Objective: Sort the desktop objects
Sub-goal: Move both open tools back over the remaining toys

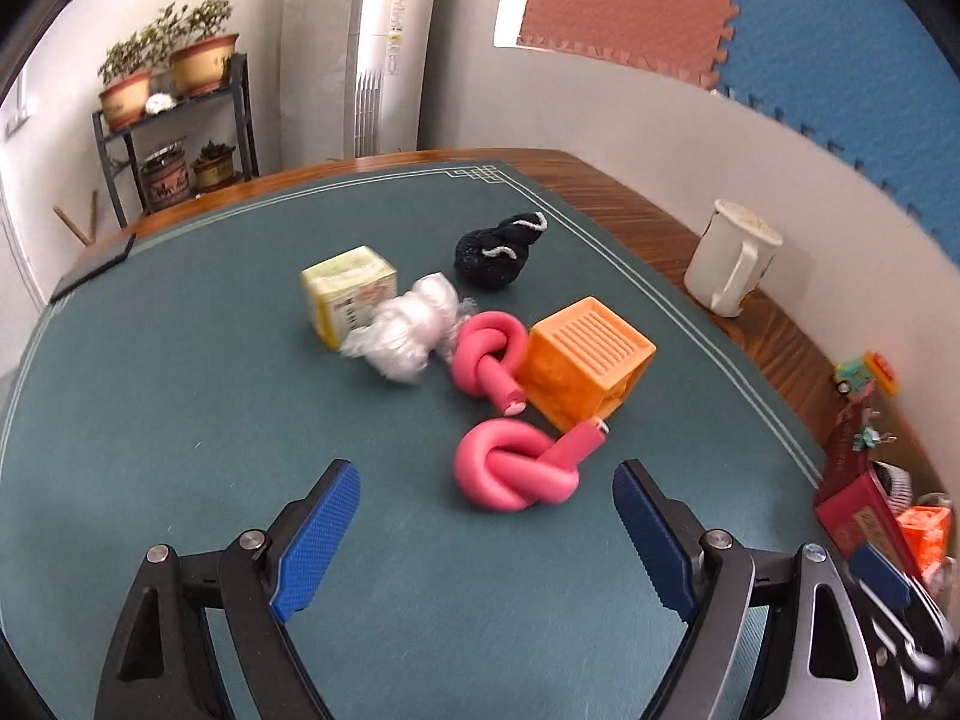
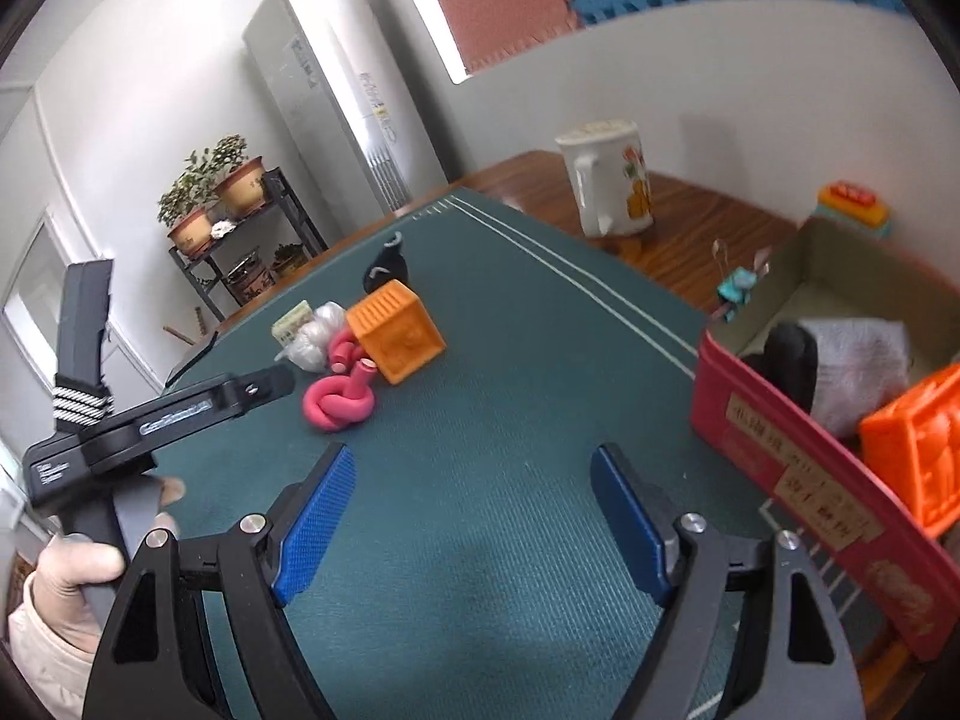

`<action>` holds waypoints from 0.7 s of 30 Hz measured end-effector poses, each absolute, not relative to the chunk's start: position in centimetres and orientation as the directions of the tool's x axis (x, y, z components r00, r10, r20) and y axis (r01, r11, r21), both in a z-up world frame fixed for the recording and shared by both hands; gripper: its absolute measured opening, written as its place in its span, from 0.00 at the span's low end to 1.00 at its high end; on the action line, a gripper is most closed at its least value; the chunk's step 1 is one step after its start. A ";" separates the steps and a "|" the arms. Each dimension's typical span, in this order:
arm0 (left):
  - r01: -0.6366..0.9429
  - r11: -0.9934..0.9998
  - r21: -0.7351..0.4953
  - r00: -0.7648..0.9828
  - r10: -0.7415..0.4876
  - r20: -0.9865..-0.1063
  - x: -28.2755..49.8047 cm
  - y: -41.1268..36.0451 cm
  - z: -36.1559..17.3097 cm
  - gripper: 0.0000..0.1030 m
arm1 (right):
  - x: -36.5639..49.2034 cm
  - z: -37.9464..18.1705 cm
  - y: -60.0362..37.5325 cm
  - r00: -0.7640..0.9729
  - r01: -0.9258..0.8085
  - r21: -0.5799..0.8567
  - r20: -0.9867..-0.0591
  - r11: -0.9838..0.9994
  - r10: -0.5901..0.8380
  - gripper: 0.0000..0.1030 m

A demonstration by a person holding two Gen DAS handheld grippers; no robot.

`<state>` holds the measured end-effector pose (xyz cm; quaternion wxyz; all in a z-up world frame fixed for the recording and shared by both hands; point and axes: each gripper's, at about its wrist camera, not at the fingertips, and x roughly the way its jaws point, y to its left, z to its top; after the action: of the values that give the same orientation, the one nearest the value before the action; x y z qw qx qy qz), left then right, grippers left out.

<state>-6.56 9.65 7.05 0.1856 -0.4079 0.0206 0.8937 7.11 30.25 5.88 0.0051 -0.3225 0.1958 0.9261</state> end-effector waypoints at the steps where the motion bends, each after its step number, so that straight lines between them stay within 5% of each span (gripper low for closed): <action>1: -0.345 -0.933 -0.103 -0.602 0.304 -0.738 -6.9 10.0 7.0 0.86 | 7.1 5.7 30.4 -0.791 -0.142 0.366 -0.600 -0.920 -0.116 0.81; 7: -0.325 -0.944 -0.062 -0.613 0.260 -0.746 -8.6 11.2 4.8 0.86 | 6.7 5.6 30.3 -0.802 -0.160 0.372 -0.589 -0.914 -0.099 0.81; 17: -0.370 -0.905 -0.208 -0.530 0.390 -0.753 -10.2 10.8 2.0 0.85 | 4.6 4.7 27.9 -0.815 -0.202 0.307 -0.579 -0.930 -0.014 0.81; 20: -0.408 -0.873 -0.267 -0.505 0.459 -0.731 -10.1 10.4 2.6 0.58 | 4.1 4.2 27.4 -0.807 -0.193 0.297 -0.591 -0.935 -0.021 0.81; 21: -0.404 -0.875 -0.267 -0.510 0.458 -0.728 -10.0 10.3 2.9 0.57 | 4.2 4.2 27.4 -0.808 -0.193 0.298 -0.589 -0.935 -0.021 0.81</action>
<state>-10.00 10.33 2.85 0.2482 -0.4283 -0.0311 0.8683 4.16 27.39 4.18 0.0459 -0.3065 0.1743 0.9347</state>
